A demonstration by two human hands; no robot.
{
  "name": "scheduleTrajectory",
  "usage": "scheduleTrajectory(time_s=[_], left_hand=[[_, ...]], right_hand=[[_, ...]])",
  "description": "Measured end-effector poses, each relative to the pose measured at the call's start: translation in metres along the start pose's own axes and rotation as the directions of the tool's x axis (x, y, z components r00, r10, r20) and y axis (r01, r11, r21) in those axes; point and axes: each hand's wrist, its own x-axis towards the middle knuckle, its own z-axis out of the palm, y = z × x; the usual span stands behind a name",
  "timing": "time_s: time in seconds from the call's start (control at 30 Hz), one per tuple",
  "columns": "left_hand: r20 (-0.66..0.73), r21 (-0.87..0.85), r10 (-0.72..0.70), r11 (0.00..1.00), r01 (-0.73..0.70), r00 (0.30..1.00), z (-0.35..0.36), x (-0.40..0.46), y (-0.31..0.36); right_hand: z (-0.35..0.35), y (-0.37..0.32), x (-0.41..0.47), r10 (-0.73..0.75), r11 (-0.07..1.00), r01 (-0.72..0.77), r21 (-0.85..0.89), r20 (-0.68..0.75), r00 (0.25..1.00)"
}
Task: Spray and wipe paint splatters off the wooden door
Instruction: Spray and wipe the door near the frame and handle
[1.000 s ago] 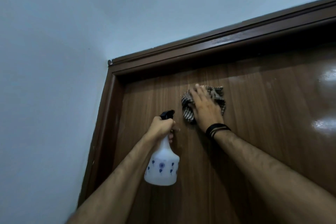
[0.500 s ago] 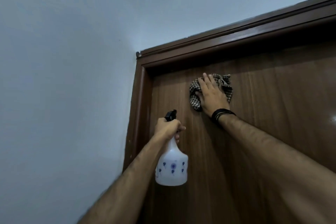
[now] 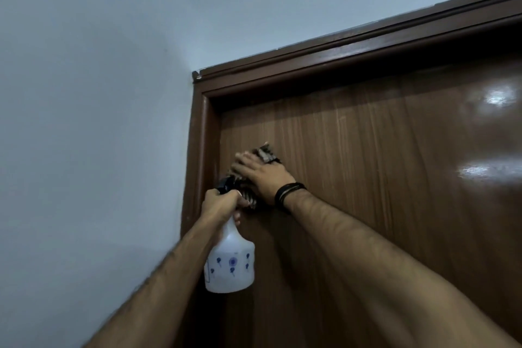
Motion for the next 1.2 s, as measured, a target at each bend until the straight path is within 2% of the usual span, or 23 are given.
scheduleTrajectory(time_s=[0.1,0.17,0.27,0.43,0.63,0.67,0.73,0.97,1.07,1.2], left_hand=[[0.074,-0.025,0.037,0.999,-0.035,0.997,0.029,0.001,0.016],[0.148,-0.06,0.065,0.997,-0.056,0.987,0.054,-0.002,0.032],[0.26,-0.127,0.1,0.99,-0.069,0.96,0.093,-0.01,0.055],[0.421,-0.188,0.126,0.981,-0.05,0.898,0.157,-0.036,0.071],[0.525,-0.147,0.096,0.989,-0.021,0.846,0.208,-0.079,0.048],[0.532,-0.133,0.086,0.991,-0.017,0.842,0.215,-0.088,0.038],[0.527,-0.111,0.069,0.994,-0.012,0.847,0.224,-0.106,0.016],[0.387,-0.11,-0.074,0.986,0.125,0.919,0.231,-0.18,-0.07],[0.305,-0.076,-0.182,0.974,0.214,0.935,0.22,-0.223,-0.115],[0.174,0.017,-0.34,0.94,0.342,0.924,0.186,-0.281,-0.185]], right_hand=[[-0.029,0.056,-0.013,0.249,0.968,-0.241,0.062,-0.18,0.952],[-0.052,0.095,-0.034,0.402,0.915,-0.39,0.097,-0.262,0.877],[-0.084,0.142,-0.076,0.549,0.83,-0.547,0.109,-0.335,0.766],[-0.121,0.192,-0.151,0.677,0.698,-0.709,0.099,-0.412,0.61],[-0.141,0.223,-0.218,0.744,0.595,-0.773,0.22,-0.513,0.427],[-0.136,0.219,-0.23,0.74,0.603,-0.762,0.236,-0.522,0.424],[-0.12,0.206,-0.256,0.717,0.645,-0.725,0.24,-0.518,0.467],[-0.049,0.118,-0.38,0.576,0.817,-0.508,0.272,-0.362,0.733],[-0.018,0.065,-0.427,0.591,0.788,-0.458,0.41,-0.297,0.75],[0.022,-0.015,-0.471,0.626,0.673,-0.425,0.606,-0.16,0.763]])
